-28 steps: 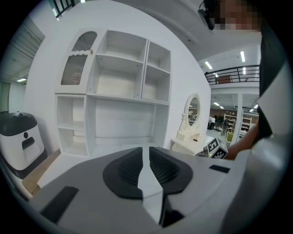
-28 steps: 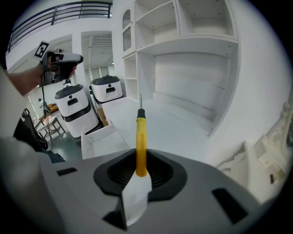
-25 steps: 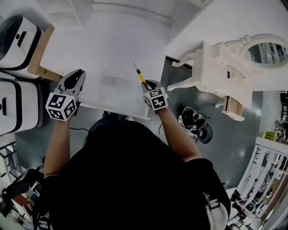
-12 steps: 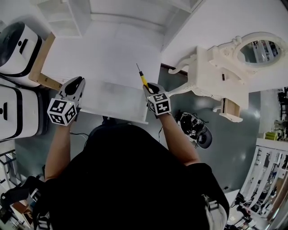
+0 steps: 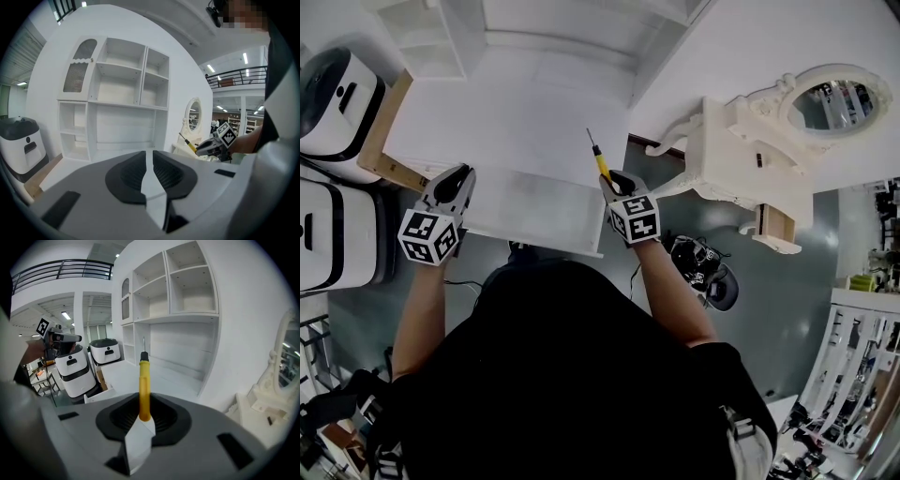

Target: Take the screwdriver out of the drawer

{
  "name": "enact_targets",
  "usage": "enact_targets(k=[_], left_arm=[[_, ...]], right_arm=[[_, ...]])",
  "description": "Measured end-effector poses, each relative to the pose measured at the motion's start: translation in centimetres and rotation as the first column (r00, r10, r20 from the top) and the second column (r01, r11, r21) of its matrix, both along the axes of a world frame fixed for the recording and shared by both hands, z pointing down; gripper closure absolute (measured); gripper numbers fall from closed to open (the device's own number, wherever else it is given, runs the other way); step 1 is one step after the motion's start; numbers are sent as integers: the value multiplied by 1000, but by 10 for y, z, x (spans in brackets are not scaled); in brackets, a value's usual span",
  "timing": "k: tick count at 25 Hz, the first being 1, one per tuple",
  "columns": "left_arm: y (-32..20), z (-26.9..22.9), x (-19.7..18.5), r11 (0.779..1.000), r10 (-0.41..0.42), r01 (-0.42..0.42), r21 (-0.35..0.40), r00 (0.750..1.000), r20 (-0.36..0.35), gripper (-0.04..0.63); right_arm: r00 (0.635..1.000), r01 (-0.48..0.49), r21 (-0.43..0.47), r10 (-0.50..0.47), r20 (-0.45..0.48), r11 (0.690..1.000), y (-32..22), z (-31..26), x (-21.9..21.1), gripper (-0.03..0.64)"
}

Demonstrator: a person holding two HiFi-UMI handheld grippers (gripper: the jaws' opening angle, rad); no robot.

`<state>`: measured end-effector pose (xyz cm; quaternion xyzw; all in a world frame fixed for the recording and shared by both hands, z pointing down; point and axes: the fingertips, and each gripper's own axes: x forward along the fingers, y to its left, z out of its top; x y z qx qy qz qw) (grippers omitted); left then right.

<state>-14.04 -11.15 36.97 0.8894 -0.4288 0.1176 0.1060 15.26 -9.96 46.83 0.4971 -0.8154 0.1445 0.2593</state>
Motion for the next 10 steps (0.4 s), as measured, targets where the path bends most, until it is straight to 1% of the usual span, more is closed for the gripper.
enact_targets(k=[10], left_arm=[[10,8,9,1000,-2,2,-19,1000,1,535]], right_arm=[[1000,-24,9,24,19,1000,6,-6,24,537]])
